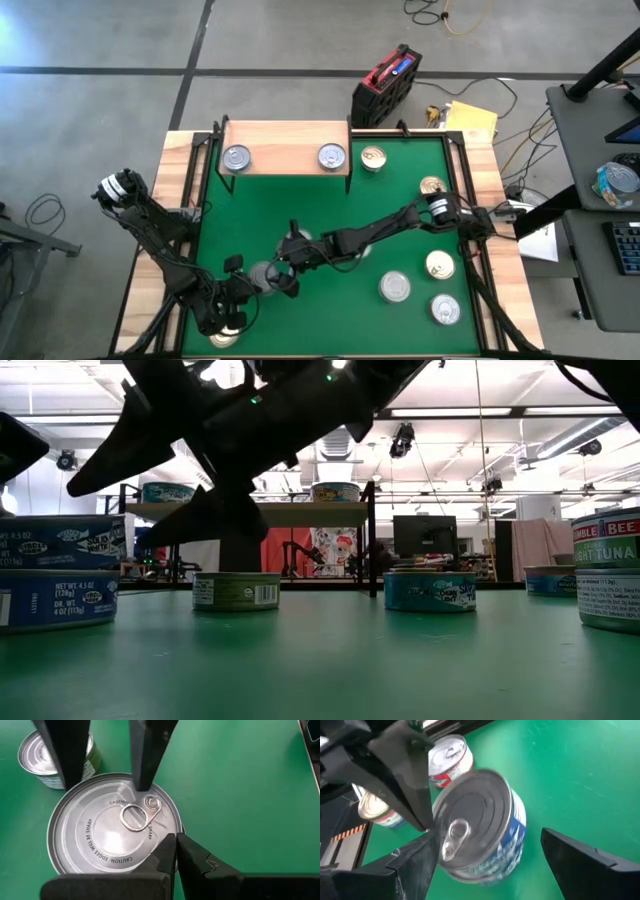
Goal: Stack canned seafood by type on shelf
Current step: Put the middle left dark blue tuna can on the shelf
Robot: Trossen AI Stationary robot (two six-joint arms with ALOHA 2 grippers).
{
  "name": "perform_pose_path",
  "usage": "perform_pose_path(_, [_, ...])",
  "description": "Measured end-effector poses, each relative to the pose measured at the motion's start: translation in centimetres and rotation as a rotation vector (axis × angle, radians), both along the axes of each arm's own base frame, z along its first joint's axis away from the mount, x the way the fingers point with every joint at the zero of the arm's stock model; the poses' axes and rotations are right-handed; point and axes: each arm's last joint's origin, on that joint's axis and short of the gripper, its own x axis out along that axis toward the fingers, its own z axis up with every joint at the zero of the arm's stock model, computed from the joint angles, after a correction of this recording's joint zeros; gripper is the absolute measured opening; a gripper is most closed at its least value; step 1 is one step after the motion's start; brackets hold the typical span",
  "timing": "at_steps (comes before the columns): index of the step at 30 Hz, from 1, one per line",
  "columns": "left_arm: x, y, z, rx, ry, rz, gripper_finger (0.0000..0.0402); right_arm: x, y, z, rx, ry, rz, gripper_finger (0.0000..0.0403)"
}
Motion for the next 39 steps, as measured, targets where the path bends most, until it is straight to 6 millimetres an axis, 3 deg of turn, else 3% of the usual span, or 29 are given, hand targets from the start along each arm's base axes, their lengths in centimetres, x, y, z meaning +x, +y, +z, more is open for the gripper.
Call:
perform_pose_path(5, [0.1,-0.1,-0.3,0.005,0.0,0.002,0.0,0.3,-0.1,-0.2,0.0,-0.004,-0.001,0.0343])
perform_pose_path(14, [0.7,-1.0,-2.7,0.061,0.041,-0.005,0.0,0.4,-0.2,-0.1,0.01,-0.004,0.016,0.0332])
perform_pose_path(23, [0.9,-1.4,-2.5,0.074,0.044,-0.029,0.0,0.4,-0.2,0.0,-0.028,-0.017,0.043,0.0335])
perform_pose_path(34, [0.9,-1.4,-2.5,0.07,0.043,-0.025,0.0,0.4,-0.2,0.0,-0.02,-0.011,0.064,0.0294])
perform_pose_path(39, [1.0,-1.6,-2.2,0.064,0.046,-0.031,0.0,0.4,-0.7,-0.2,-0.029,0.012,0.047,0.0296])
